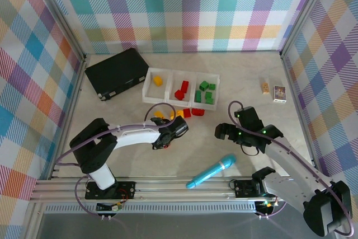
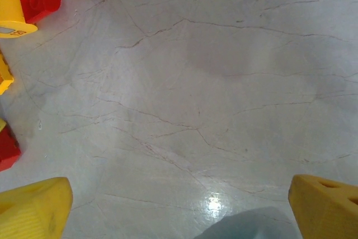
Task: Sort the legos into containers by color
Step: Pick up the lego from the middle-left of the table, then place the lego in the container.
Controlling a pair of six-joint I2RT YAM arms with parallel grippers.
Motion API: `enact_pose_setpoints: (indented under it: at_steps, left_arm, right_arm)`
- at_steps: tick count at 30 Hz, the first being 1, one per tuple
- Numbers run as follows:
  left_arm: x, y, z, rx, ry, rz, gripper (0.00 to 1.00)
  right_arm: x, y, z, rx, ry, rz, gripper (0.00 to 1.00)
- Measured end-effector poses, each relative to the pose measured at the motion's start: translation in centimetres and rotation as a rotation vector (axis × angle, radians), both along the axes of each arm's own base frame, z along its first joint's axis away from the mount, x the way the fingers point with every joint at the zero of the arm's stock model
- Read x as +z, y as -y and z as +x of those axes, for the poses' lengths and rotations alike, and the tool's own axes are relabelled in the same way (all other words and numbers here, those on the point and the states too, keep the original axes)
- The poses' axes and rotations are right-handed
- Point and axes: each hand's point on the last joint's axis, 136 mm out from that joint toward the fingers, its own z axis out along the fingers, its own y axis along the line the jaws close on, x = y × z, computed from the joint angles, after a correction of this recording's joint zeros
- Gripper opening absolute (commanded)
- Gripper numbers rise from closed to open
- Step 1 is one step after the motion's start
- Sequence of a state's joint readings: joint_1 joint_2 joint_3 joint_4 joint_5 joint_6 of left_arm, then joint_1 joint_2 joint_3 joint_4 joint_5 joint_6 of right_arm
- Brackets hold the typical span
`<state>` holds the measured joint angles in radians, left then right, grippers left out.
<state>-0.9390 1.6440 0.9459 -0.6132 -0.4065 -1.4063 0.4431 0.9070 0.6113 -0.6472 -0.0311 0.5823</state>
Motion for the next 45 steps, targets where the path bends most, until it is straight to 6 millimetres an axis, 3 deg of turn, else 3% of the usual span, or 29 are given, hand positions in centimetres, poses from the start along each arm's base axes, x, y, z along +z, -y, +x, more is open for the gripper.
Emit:
enact_pose_setpoints:
  at_steps: [5,11,14,18,20,24,28,35,39,45]
  left_arm:
    - [6.2,1.9,2.4,-0.142,0.124,-0.019,0.09]
    - [17.9,7.4,8.5,-0.371,0.357,-0.012,0.11]
    - [20.5,8.8,12.2,-0.447,0.418,0.046,0.11]
    - [18.7,8.9,17.1,-0.507,0.387,0.135,0.11]
    - [16.6,8.8,19.5,-0.539,0.345,0.178,0.11]
    - [12.7,8.2,22.4,-0.582,0.266,0.224,0.12]
    - [10.6,7.5,24.2,-0.609,0.218,0.222,0.13]
    - [10.8,8.6,27.4,-0.632,0.254,0.161,0.20]
    - [9.5,9.3,27.8,-0.655,0.240,0.144,0.26]
    - [7.1,9.5,27.8,-0.678,0.195,0.145,0.51]
  right_arm:
    - [0.6,1.0,-0.1,-0.029,0.038,-0.029,0.99]
    - [2.3,2.9,0.5,-0.103,0.134,-0.074,0.99]
    - [3.5,3.8,1.0,-0.145,0.186,-0.094,0.99]
    - [4.4,4.6,1.3,-0.176,0.229,-0.116,0.99]
    - [4.4,5.0,1.2,-0.182,0.232,-0.131,0.99]
    - [4.4,5.5,0.8,-0.192,0.234,-0.148,0.99]
    - [4.3,5.7,0.4,-0.193,0.240,-0.144,0.99]
    - [4.2,5.8,0.2,-0.194,0.231,-0.152,0.99]
    - [4.1,6.0,0.1,-0.195,0.227,-0.158,0.99]
    - [4.0,6.0,0.0,-0.195,0.223,-0.162,0.99]
